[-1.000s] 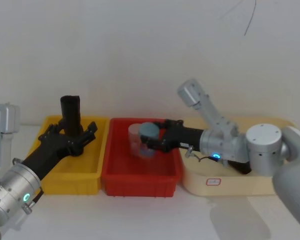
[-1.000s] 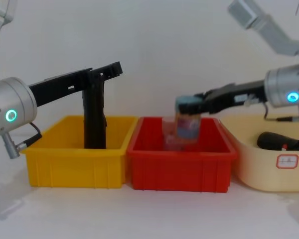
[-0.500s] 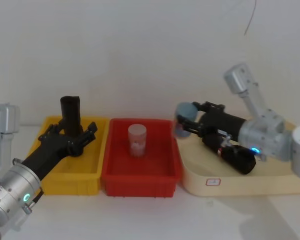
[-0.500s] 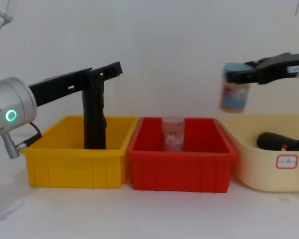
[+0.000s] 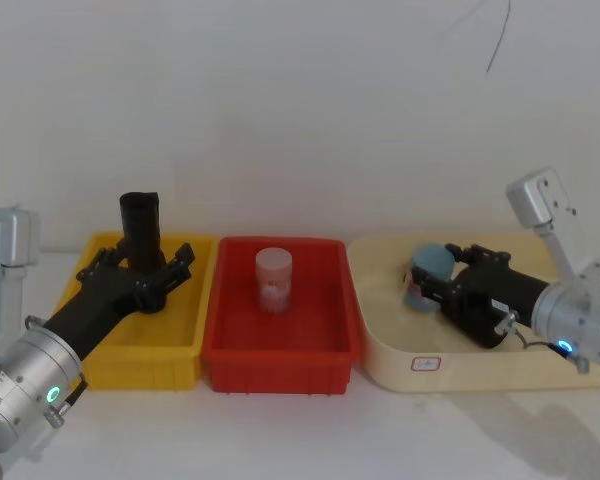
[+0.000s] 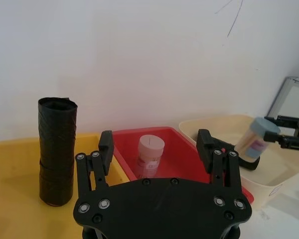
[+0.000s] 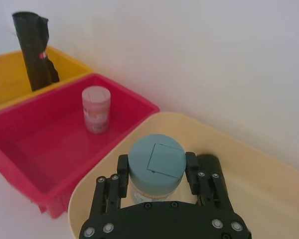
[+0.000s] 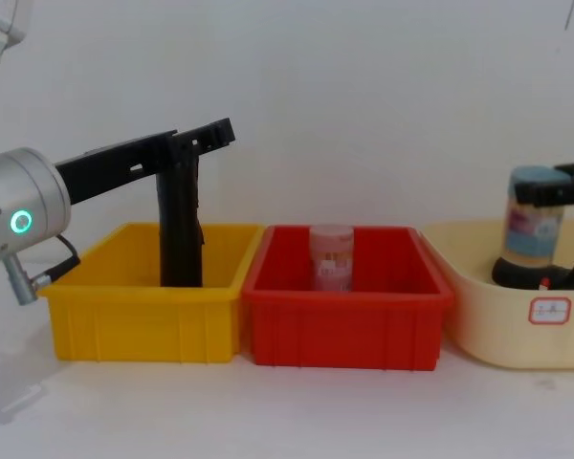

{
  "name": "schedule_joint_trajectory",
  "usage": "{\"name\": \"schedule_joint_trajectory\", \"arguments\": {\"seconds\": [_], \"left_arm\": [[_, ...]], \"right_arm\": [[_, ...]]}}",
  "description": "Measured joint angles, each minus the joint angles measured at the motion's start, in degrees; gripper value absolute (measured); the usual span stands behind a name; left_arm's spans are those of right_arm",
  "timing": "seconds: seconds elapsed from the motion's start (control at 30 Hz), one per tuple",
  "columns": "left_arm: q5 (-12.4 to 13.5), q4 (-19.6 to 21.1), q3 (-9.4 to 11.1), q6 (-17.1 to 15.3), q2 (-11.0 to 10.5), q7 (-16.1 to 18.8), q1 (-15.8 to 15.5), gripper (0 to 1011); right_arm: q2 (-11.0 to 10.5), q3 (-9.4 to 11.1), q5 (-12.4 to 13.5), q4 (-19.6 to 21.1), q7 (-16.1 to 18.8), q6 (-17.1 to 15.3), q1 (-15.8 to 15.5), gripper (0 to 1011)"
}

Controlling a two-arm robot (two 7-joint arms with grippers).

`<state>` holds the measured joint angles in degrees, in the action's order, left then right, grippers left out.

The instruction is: Pick up the garbage bag with the one hand and transfer it to the other hand.

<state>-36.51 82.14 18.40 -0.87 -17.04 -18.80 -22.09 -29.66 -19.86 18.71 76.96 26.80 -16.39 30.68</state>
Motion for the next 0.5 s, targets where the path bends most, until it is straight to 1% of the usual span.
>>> {"name": "schedule_joint_trajectory", "arguments": {"seconds": [0.07, 0.1, 0.17, 0.2, 0.23, 0.3, 0.33, 0.47, 0.5], "left_arm": [[0.0, 0.0, 0.0, 0.0, 0.0, 0.0, 0.0, 1000], [0.0, 0.0, 0.0, 0.0, 0.0, 0.0, 0.0, 1000], [0.0, 0.0, 0.0, 0.0, 0.0, 0.0, 0.0, 1000], [0.0, 0.0, 0.0, 0.0, 0.0, 0.0, 0.0, 1000], [0.0, 0.0, 0.0, 0.0, 0.0, 0.0, 0.0, 1000], [0.0, 0.0, 0.0, 0.0, 0.0, 0.0, 0.0, 1000], [0.0, 0.0, 0.0, 0.0, 0.0, 0.0, 0.0, 1000], [0.0, 0.0, 0.0, 0.0, 0.0, 0.0, 0.0, 1000], [0.0, 0.0, 0.0, 0.0, 0.0, 0.0, 0.0, 1000]], "right_arm": [[-0.1, 0.2, 0.1, 0.4, -0.3, -0.3, -0.6, 668], [-0.2, 0.4, 0.1, 0.7, -0.5, -0.5, -1.1, 687], [-0.3, 0.6, 0.1, 1.0, -0.8, -0.5, -1.7, 762], [-0.3, 0.7, 0.1, 1.1, -1.0, -0.5, -1.9, 780], [-0.3, 0.8, 0.1, 1.3, -1.3, -0.5, -2.4, 834], [-0.3, 1.1, 0.2, 1.5, -1.5, -0.4, -2.8, 869], [-0.2, 1.2, 0.2, 1.7, -1.7, -0.2, -3.1, 917], [0.3, 2.2, 0.9, 2.6, -2.3, 1.0, -4.4, 1001], [0.3, 2.4, 1.1, 2.7, -2.3, 1.3, -4.6, 1002]]}}
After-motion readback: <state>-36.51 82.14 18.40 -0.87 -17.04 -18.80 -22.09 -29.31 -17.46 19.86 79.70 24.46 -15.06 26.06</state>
